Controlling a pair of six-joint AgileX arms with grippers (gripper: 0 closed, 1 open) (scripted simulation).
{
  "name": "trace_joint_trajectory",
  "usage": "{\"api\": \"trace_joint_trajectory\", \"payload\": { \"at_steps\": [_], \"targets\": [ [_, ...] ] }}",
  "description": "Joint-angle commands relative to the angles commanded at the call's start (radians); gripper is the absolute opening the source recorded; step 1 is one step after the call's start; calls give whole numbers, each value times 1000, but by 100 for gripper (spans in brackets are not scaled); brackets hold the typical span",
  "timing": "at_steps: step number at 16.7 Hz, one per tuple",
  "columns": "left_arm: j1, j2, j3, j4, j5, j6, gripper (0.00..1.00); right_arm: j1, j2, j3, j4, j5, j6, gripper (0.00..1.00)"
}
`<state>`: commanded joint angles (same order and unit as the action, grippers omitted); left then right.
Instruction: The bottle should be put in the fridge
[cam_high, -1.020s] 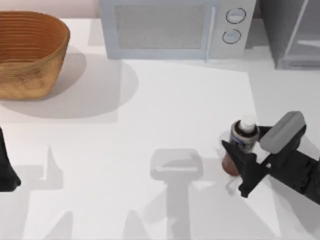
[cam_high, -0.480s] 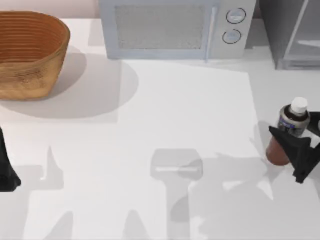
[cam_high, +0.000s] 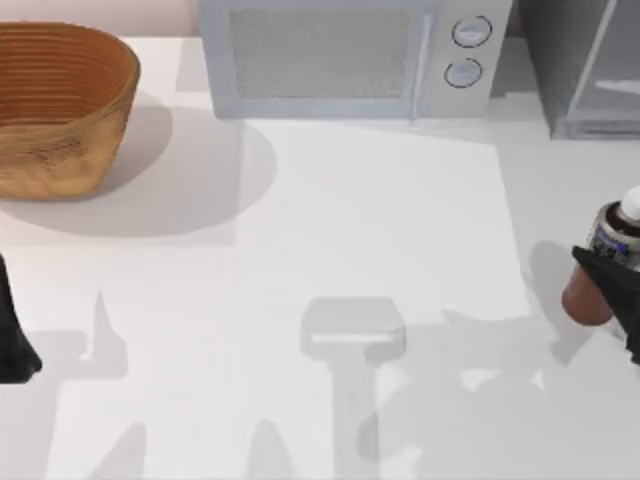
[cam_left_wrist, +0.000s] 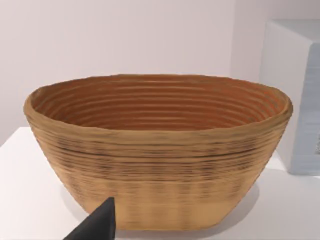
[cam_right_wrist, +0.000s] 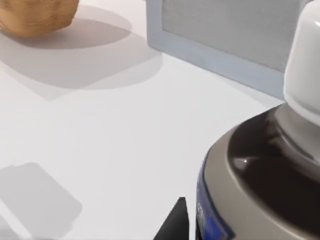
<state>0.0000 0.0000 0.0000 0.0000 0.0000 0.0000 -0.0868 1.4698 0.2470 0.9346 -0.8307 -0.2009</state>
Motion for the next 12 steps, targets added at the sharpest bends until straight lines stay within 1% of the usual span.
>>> {"api": "trace_joint_trajectory", "payload": {
  "at_steps": [3, 6, 9, 12],
  "targets": [
    [0, 0, 0, 0, 0, 0, 100, 6, -34, -4, -20, 15, 4, 1],
    [0, 0, 0, 0, 0, 0, 100, 18, -161, -23, -95, 78, 20, 1],
    [0, 0, 0, 0, 0, 0, 100, 29, -366, -56, -218, 186, 48, 1],
    [0, 0, 0, 0, 0, 0, 100, 38, -618, -99, -373, 327, 84, 1]
  ]
}}
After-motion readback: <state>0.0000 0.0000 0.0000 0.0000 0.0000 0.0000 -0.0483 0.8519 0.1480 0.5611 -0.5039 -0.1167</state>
